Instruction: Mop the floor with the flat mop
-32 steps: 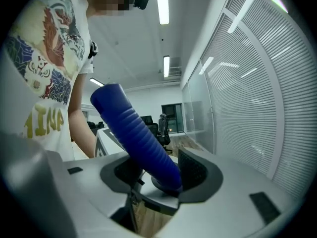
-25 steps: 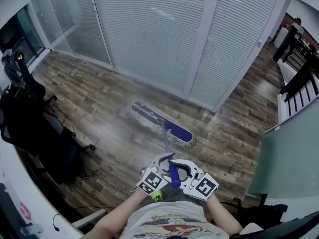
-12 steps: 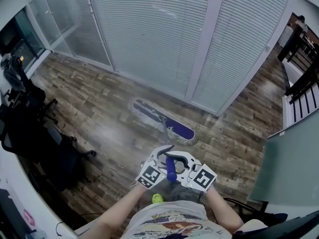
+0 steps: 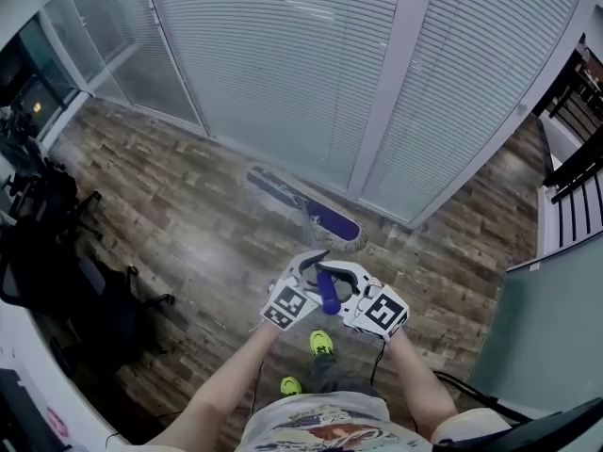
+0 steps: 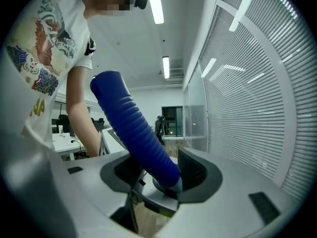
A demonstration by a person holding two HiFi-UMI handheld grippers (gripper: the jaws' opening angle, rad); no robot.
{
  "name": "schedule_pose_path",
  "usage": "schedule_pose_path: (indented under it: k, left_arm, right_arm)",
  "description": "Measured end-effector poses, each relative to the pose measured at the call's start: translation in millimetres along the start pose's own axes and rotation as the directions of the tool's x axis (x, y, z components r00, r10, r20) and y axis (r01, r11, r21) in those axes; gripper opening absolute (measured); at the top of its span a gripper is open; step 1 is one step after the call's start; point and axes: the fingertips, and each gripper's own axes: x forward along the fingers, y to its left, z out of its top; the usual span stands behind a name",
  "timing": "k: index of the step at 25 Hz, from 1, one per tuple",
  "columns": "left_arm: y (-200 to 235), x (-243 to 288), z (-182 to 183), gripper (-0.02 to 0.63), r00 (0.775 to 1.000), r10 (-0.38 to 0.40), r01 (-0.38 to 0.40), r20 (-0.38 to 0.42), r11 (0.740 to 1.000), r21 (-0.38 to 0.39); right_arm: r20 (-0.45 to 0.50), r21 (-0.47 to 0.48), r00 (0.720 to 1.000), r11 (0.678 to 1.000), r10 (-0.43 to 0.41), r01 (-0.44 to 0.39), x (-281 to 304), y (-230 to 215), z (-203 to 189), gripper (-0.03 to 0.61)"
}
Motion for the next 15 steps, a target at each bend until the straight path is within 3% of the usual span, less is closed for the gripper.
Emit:
schedule_pose_path:
  k: [8, 15]
  left_arm:
    - [78, 57, 23, 0.166, 1.000, 0.016, -0.016, -0.006, 1.000, -0.007]
    - [55, 36, 13, 0.167, 0.999, 0.007, -0.008, -0.032, 1.000, -0.026]
  right_arm:
    - [0.054, 0.039, 0.998, 0.999, -0.032, 0.030, 18, -97, 16, 0.206]
    - [0.018, 0.064, 0.999, 0.997, -0.041, 0.040, 16, -68, 8, 0.206]
